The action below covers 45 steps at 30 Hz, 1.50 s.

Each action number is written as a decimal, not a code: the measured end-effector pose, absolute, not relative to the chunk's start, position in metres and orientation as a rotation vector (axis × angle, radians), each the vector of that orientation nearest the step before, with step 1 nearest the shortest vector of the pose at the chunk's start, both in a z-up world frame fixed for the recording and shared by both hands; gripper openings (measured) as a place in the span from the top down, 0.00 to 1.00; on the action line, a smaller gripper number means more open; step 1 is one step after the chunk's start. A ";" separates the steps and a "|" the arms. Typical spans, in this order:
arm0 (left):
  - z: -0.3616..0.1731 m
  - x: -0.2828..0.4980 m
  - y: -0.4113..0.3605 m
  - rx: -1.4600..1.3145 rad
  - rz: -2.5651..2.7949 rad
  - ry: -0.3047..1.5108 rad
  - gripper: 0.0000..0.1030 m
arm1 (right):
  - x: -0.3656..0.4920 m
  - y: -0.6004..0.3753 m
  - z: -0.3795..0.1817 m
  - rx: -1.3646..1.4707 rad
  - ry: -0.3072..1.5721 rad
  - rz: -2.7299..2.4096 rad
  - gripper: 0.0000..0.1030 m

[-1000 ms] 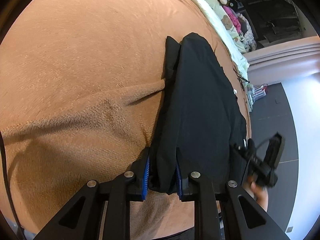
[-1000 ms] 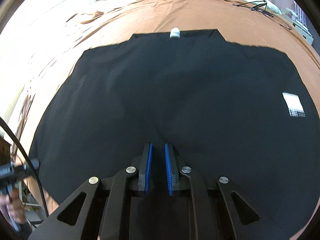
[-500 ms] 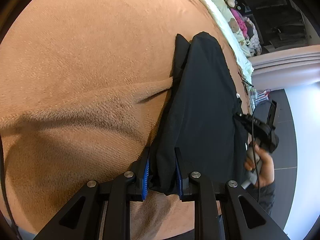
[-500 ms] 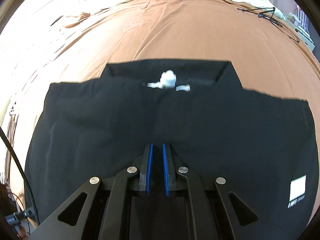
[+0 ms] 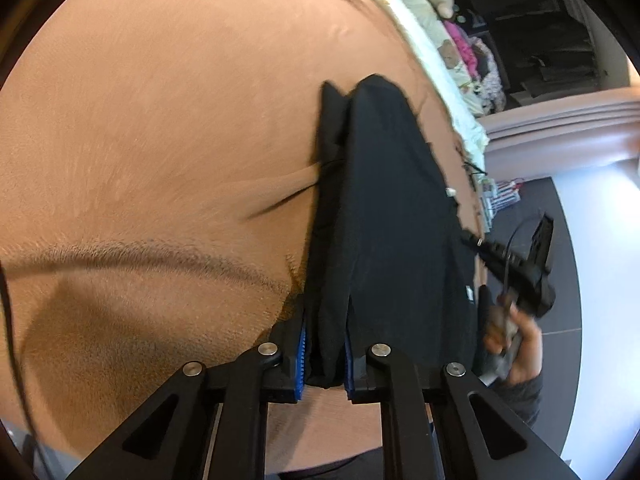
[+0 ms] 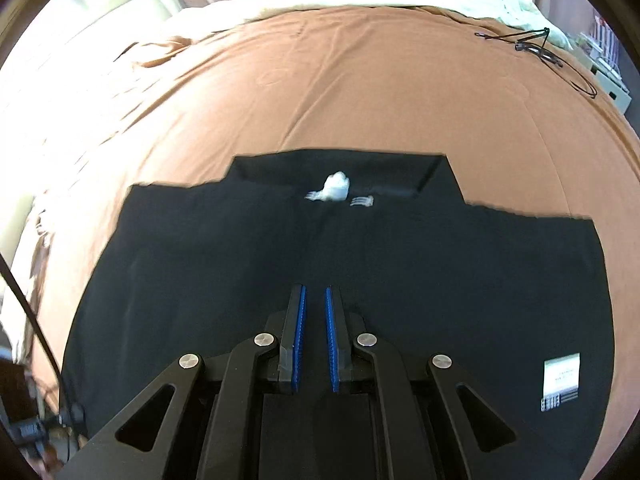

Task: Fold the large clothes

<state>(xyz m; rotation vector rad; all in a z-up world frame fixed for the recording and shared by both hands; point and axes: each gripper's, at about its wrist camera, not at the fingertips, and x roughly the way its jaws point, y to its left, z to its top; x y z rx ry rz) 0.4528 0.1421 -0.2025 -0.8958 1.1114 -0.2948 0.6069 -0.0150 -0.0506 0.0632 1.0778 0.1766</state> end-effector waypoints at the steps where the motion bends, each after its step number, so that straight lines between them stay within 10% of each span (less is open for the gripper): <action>1: -0.199 0.452 0.142 -0.896 -0.303 1.103 0.90 | 0.594 -0.016 -0.049 0.063 1.078 0.191 0.95; 37: -0.026 0.506 -0.059 -0.523 -0.814 0.964 0.92 | 0.423 -0.132 -0.089 0.451 1.019 0.320 0.89; 41: -0.027 0.513 -0.103 -0.470 -0.868 0.996 0.92 | 0.413 -0.175 -0.078 0.508 0.953 0.281 0.44; 45: -0.036 0.515 -0.140 -0.430 -0.906 1.038 0.92 | 0.395 -0.210 -0.076 0.562 0.893 0.225 0.44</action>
